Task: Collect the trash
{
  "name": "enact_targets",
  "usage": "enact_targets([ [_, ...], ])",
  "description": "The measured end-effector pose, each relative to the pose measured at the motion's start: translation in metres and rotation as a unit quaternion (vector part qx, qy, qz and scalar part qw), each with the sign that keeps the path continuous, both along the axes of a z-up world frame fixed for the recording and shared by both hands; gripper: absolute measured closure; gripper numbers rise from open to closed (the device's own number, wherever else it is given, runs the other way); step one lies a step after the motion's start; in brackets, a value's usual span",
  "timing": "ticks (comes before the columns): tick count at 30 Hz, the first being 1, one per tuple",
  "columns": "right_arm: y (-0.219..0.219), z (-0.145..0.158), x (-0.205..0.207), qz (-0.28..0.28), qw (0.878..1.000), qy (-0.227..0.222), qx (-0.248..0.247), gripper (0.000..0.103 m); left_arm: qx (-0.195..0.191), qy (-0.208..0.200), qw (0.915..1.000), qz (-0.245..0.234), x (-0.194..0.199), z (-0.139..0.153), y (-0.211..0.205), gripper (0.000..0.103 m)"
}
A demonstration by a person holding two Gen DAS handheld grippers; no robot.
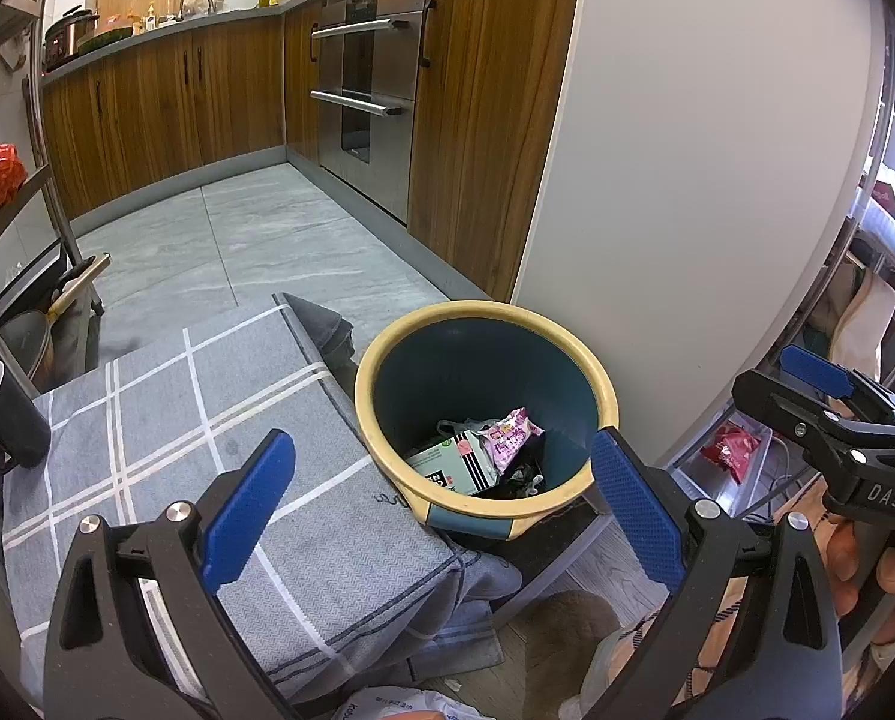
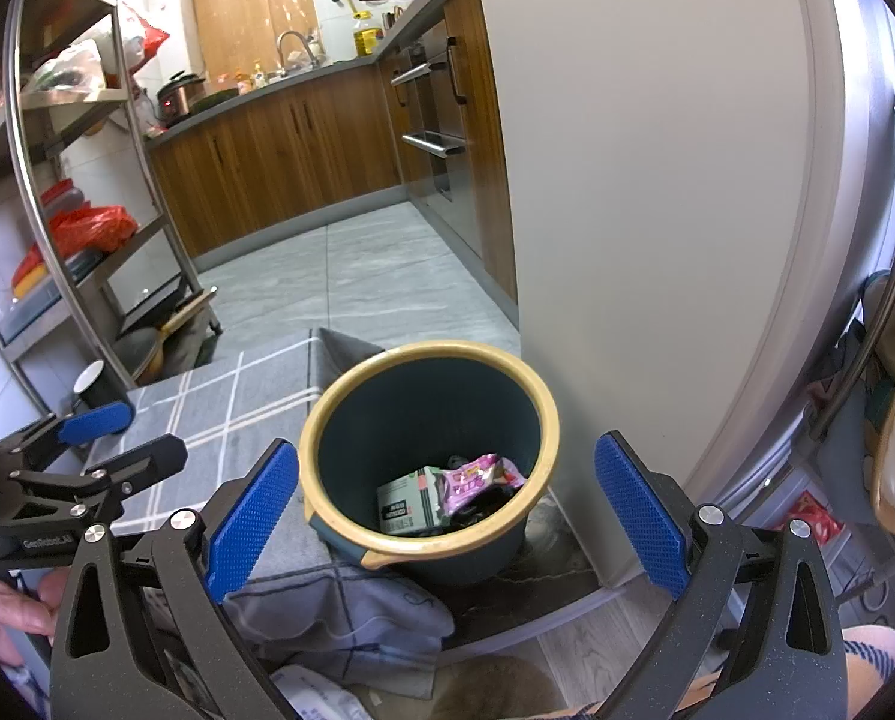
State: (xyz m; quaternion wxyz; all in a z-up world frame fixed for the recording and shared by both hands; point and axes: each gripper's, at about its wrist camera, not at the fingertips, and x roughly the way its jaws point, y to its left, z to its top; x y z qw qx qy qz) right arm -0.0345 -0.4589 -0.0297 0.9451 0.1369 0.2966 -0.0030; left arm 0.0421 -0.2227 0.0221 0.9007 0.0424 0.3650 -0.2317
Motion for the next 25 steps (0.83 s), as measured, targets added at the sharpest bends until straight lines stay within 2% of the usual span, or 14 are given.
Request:
enact_targets([
  [25,0.0000,0.0003,-0.0003,0.000,1.000,0.000,0.000,0.005,-0.003,0.005,0.9999,-0.009,-0.0014,-0.0042,-0.0006,0.006],
])
